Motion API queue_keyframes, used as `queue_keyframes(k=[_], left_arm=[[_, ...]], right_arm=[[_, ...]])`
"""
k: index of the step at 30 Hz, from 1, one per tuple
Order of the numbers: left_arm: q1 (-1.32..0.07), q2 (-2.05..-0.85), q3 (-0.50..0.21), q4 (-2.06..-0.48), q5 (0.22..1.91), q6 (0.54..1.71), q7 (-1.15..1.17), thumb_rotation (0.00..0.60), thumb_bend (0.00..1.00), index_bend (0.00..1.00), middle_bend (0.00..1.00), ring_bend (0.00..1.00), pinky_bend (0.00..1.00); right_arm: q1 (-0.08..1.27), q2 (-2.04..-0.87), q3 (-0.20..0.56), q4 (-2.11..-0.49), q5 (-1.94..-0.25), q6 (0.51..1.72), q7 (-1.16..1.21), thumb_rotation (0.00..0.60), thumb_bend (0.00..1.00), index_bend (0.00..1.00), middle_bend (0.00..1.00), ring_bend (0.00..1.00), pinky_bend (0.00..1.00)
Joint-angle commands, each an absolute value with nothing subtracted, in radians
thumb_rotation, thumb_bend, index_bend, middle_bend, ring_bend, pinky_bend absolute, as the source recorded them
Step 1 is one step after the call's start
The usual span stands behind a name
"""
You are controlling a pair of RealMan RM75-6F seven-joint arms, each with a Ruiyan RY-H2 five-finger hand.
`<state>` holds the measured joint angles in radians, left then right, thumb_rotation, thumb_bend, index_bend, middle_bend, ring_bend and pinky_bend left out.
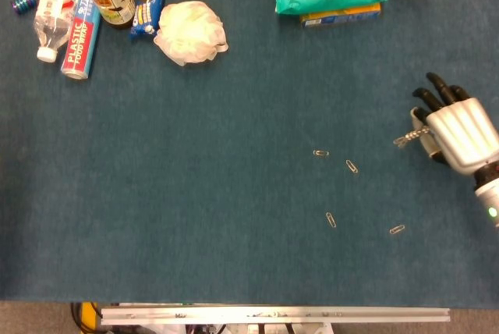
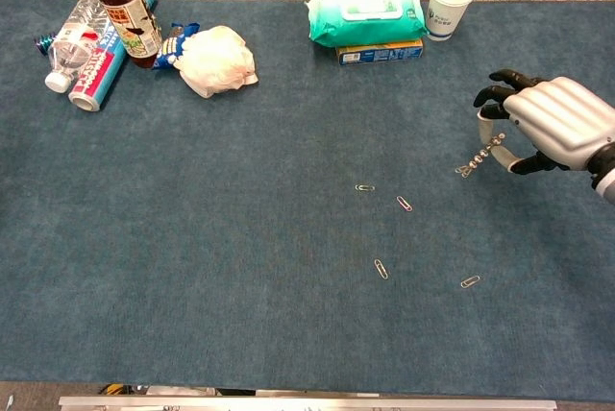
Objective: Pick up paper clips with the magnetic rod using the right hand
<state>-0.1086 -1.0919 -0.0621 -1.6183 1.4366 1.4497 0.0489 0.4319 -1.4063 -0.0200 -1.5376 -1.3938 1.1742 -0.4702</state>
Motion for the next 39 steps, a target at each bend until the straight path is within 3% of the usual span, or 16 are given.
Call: queue_keyframes(k=[1,39], left_arm=[[-0.106,-1.09,-0.062,-1.617,1.439,1.454,0.042,0.6,0.26,0.37,0.33,0.29,0.54],[-0.08,-1.076,-0.069,-1.612,1.445,1.497,-0.011,0.6,0.26,0.37,0.33,0.29,0.54]], right_arm=[[0.441,-1.414,-0.016,-1.567,-1.404,1.165,-0.507,0.6,0.39,0.52,0.26,0.07,0.27],[0.505,-1.523,-0.019,-1.645,-1.378,1.065,-0.731,0.6,0.39,0.52,0.26,0.07,0.27]])
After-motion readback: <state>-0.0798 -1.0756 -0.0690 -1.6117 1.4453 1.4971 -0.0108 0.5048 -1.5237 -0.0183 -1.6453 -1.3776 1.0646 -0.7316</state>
